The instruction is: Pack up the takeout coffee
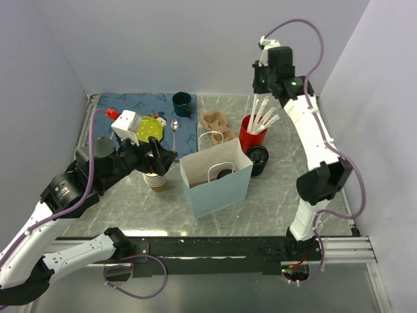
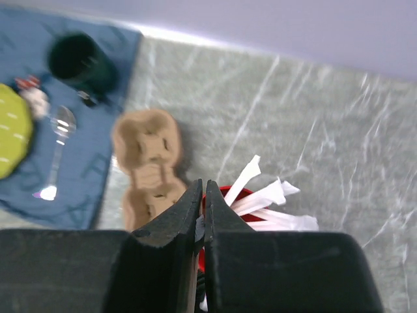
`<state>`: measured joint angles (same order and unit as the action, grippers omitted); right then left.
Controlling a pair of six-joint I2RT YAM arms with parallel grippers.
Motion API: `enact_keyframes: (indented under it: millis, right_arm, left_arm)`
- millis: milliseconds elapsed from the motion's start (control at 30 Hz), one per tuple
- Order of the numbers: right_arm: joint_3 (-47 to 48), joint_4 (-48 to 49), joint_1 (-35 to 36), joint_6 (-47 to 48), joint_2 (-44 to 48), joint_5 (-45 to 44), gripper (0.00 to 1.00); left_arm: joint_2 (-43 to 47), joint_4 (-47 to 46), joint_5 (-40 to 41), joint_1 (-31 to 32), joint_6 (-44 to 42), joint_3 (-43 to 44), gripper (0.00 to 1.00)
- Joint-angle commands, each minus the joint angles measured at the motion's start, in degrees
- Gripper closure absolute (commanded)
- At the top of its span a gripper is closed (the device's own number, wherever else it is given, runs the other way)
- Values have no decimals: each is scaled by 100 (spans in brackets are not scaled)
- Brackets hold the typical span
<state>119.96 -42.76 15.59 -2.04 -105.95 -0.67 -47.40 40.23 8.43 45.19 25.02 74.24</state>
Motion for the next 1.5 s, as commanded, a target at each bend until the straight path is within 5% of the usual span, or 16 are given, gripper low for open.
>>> enact_keyframes:
  millis: [0,333,667,1033,1467]
  right_arm:
    - [212,470,-21,-77,802,470,97]
    - [-26,1051,435,151,2095,1384,96]
    - [-570,814,2289,1627,3150,1044,95]
    - [-834,506,3651,1593,3318,472,93]
    - [-343,628,4347,1918,2835,-153,93]
  left_arm:
    - [125,-261,-25,-10,-128,-41,3]
    - [301,-296,45,-10,-50,-164,3]
    - [407,-217,142,-19,-85,-155,3]
    - [512,-85,151,-10,-164,-190,3]
    - [776,-6,230,-10,-120,-304,3]
